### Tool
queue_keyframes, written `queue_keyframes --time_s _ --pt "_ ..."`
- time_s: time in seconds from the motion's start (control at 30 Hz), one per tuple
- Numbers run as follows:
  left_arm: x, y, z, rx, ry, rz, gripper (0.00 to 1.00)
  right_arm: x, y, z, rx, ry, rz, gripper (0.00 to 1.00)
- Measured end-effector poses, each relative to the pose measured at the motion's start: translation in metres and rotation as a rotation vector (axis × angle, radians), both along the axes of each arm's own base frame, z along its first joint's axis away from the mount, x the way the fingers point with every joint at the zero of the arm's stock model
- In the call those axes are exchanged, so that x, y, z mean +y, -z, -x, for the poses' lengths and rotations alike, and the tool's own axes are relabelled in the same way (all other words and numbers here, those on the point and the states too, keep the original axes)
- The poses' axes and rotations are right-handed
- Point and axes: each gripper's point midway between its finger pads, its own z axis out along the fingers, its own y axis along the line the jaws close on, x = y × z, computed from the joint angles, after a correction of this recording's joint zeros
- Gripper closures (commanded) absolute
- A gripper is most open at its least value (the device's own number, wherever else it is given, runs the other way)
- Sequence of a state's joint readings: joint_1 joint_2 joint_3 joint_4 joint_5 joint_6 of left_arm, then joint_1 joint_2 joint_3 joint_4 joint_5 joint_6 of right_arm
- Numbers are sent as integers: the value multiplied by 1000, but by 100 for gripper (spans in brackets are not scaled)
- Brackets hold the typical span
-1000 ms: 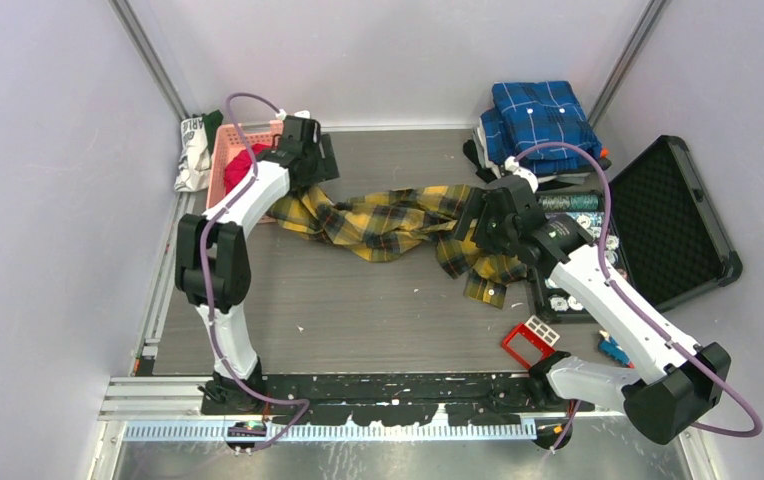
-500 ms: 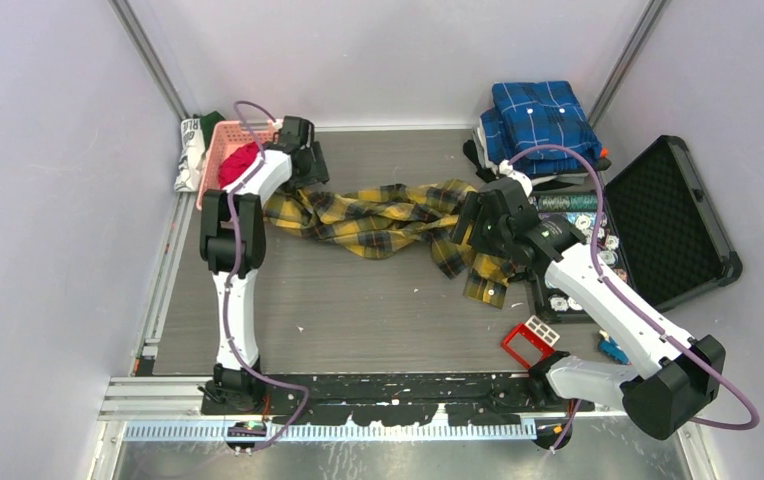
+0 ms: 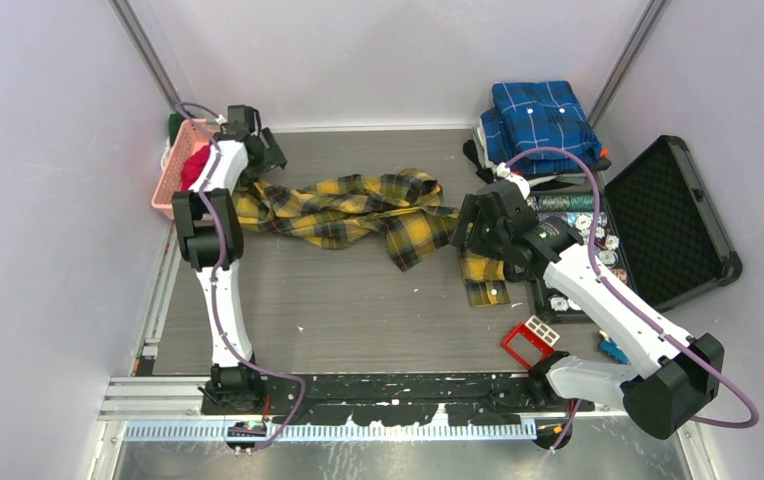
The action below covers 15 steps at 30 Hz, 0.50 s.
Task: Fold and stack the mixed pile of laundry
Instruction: Flatten out the shirt at the center of the board.
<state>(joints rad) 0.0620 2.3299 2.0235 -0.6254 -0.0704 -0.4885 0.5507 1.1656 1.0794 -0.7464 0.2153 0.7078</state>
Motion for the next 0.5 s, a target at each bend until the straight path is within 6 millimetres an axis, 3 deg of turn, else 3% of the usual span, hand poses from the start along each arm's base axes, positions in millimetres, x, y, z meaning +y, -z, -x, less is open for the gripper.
queue_keyframes --time_s 0.13,0.33,0.5 --pt "-12 -12 3 -13 25 27 2 0 0 0 0 0 2 24" --pt "-28 -52 13 -62 58 -11 2 0 4 0 11 -6 12 23" --pt "-68 -98 53 -108 144 -45 4 4 21 -6 61 -47 68 15"
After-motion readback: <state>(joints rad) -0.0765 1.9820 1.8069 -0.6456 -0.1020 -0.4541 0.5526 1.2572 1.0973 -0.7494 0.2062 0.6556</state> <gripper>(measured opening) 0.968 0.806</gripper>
